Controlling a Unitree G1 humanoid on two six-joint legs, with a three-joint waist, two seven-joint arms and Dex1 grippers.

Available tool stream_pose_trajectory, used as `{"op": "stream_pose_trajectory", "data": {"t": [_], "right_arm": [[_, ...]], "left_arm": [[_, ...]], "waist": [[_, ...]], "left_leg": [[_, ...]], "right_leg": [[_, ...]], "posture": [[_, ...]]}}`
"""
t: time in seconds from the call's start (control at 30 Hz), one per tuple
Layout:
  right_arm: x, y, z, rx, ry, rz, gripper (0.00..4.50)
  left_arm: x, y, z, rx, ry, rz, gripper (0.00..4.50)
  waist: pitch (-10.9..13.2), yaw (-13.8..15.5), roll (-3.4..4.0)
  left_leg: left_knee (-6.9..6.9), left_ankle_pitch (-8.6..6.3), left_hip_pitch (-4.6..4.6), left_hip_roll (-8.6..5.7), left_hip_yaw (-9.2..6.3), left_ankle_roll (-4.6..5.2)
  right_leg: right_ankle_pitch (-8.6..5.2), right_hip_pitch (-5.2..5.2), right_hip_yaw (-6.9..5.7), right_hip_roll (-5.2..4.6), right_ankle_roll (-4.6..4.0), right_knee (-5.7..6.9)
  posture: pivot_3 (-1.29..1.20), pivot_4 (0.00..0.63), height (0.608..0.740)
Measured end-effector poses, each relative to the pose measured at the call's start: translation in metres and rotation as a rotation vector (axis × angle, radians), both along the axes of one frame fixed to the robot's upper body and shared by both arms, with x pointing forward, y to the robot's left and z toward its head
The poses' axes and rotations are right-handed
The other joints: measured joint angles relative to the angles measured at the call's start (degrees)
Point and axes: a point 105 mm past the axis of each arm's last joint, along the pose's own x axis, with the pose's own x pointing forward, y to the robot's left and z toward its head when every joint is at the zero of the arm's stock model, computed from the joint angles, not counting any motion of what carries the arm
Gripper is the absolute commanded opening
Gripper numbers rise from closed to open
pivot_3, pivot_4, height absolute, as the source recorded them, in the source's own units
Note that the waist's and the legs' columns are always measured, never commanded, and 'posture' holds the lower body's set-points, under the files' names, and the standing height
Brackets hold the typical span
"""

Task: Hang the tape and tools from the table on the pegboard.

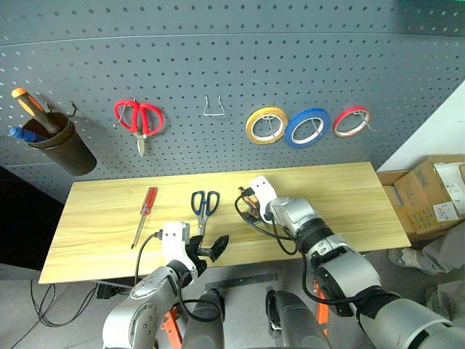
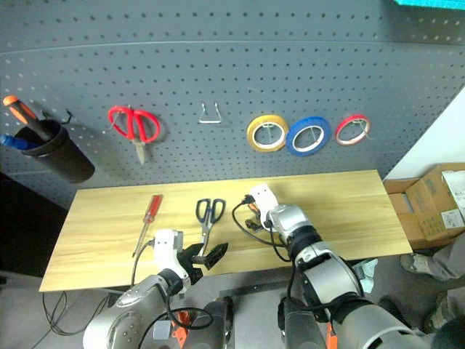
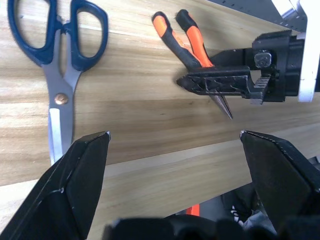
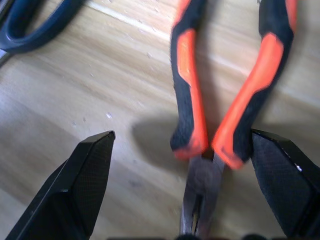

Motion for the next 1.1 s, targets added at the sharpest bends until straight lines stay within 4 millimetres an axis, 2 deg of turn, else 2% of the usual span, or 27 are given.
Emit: {"op": "stream_pose_trajectory", "data": {"t": [0.07,0.13,0.37,0.7,0.83,0.9,0.97,1.1], "right_arm": [[0.002,-0.001,-0.001,-0.006,-0.013,0.004,4.46],[0.003,-0.003,-0.001,-0.017,-0.025,0.007,4.07],[0.008,-0.015,-0.002,-0.048,-0.06,-0.002,1.8],[0.007,-0.016,-0.002,-0.029,-0.09,0.041,1.75],[-0.01,-0.012,0.003,0.119,-0.097,0.088,1.75],[-0.025,-0.011,0.016,0.222,-0.124,0.101,1.75],[-0.039,-0.012,0.041,0.326,-0.188,0.095,1.75],[-0.061,-0.017,0.104,0.528,-0.36,0.066,1.75]], "left_arm": [[0.0,0.002,0.0,0.003,-0.001,0.01,4.5],[0.001,0.003,0.0,0.006,0.0,0.017,4.5],[0.001,0.003,0.001,0.003,-0.002,0.017,4.5],[0.011,-0.003,0.012,-0.018,-0.046,-0.024,4.5],[0.02,-0.005,0.023,-0.07,-0.079,-0.019,4.5],[0.03,-0.002,0.038,-0.123,-0.122,0.007,4.5],[0.036,0.0,0.052,-0.171,-0.161,0.003,4.5],[0.025,0.0,0.062,-0.272,-0.168,-0.055,4.5]], "waist": [[0.0,0.0,0.0],[0.0,0.0,0.01],[0.0,0.0,0.02],[0.0,0.0,0.01],[0.0,0.2,0.01],[0.0,0.5,-0.01],[0.0,0.6,-0.01],[-0.3,0.3,-0.15]], "left_leg": [[0.0,0.0,-0.02,-0.01,0.01,-0.01],[-0.01,-0.01,-0.03,-0.01,0.02,-0.01],[-0.07,-0.01,-0.05,0.0,0.01,-0.02],[-0.09,-0.02,-0.08,-0.02,0.02,-0.03],[-0.11,-0.08,-0.4,-0.01,-0.07,-0.13],[0.01,-0.08,-0.97,-0.01,-0.14,-0.17],[0.05,-0.1,-1.17,-0.01,-0.19,-0.22],[0.07,-0.22,-1.09,0.03,-0.15,-0.41]], "right_leg": [[0.0,0.0,0.01,-0.01,0.01,-0.04],[0.0,0.0,0.01,-0.03,0.0,-0.07],[0.0,0.0,0.01,-0.03,0.0,-0.15],[0.02,-0.01,-0.01,-0.03,0.03,-0.19],[-0.01,-0.24,-0.07,-0.03,0.19,-0.21],[0.0,-0.84,-0.1,-0.04,0.25,-0.06],[0.0,-1.03,-0.11,-0.04,0.29,0.02],[-0.05,-1.02,-0.12,-0.05,0.37,0.04]], "posture": [[0.26,0.298,0.74],[0.26,0.295,0.74],[0.25,0.28,0.74],[0.22,0.246,0.74],[0.22,0.216,0.74],[0.22,0.202,0.74],[0.22,0.193,0.74],[0.21,0.139,0.74]]}}
